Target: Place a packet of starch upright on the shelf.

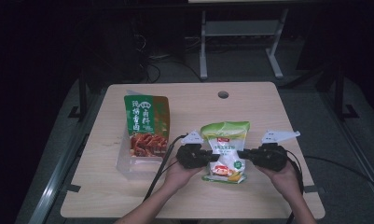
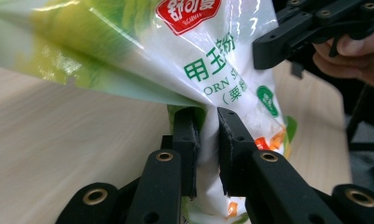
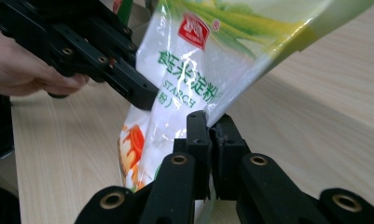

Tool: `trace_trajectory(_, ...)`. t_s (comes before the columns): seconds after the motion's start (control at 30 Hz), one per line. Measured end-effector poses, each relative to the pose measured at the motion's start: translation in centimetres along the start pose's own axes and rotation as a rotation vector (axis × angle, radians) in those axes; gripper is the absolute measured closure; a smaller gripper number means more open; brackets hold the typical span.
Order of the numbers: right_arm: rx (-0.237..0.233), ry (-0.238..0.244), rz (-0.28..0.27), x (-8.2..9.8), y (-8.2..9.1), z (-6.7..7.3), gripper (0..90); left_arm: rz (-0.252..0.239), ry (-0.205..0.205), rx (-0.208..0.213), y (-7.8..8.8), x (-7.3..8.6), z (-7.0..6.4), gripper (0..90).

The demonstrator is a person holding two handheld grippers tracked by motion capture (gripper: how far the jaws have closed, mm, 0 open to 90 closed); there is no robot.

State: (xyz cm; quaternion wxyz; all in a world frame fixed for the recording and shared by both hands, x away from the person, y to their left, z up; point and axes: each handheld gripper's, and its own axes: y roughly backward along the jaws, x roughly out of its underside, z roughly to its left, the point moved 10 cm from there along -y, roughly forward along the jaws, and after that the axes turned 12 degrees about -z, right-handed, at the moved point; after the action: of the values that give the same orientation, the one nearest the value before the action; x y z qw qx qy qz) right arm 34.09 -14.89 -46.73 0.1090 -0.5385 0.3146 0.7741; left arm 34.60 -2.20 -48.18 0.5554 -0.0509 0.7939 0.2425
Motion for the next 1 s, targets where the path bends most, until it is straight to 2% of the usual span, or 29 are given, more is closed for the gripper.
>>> trace_trajectory(0.13,-0.031,-0.019,0.026,0.7,-0.7,-0.1,82.6,0.006,-0.051,-0.006,0.5,0.2,-0.1,80.4)
trace_trajectory(0.27,-0.083,-0.053,0.042,1.0,-1.3,-0.2,68.5,0.007,-0.084,-0.009,0.6,0.2,-0.4,80.6)
trace_trajectory(0.33,-0.107,-0.064,0.055,1.1,-1.7,-0.1,61.3,0.009,-0.092,-0.007,0.6,0.2,-0.5,80.6)
trace_trajectory(0.4,-0.121,-0.071,0.054,0.8,-1.9,-0.1,60.5,0.01,-0.09,-0.005,0.7,0.2,-0.5,80.6)
trace_trajectory(0.53,-0.154,-0.055,0.048,0.2,-2.6,0.3,62.4,0.014,-0.096,-0.008,0.8,0.3,-0.5,80.5)
trace_trajectory(0.63,-0.149,-0.051,0.056,0.2,-2.7,0.5,65.3,0.016,-0.094,-0.004,0.9,0.4,-0.4,80.3)
trace_trajectory(0.67,-0.15,-0.049,0.06,0.2,-2.6,0.6,69.2,0.015,-0.094,-0.001,1.0,0.4,-0.4,80.1)
trace_trajectory(0.77,-0.138,-0.046,0.057,0.2,-2.5,0.7,77.7,0.003,-0.089,-0.009,1.2,0.4,-0.5,78.7)
trace_trajectory(0.9,-0.117,-0.019,0.053,0.1,-2.2,0.8,84.7,-0.002,-0.091,-0.013,1.5,0.5,-0.6,72.9)
trace_trajectory(0.97,-0.117,-0.012,0.05,0.1,-2.2,0.9,85.0,0.005,-0.103,-0.013,1.7,0.6,-0.6,72.0)
trace_trajectory(1.0,-0.103,-0.004,0.049,0.0,-2.2,1.0,85.4,0.005,-0.099,-0.02,2.0,0.8,-0.7,68.6)
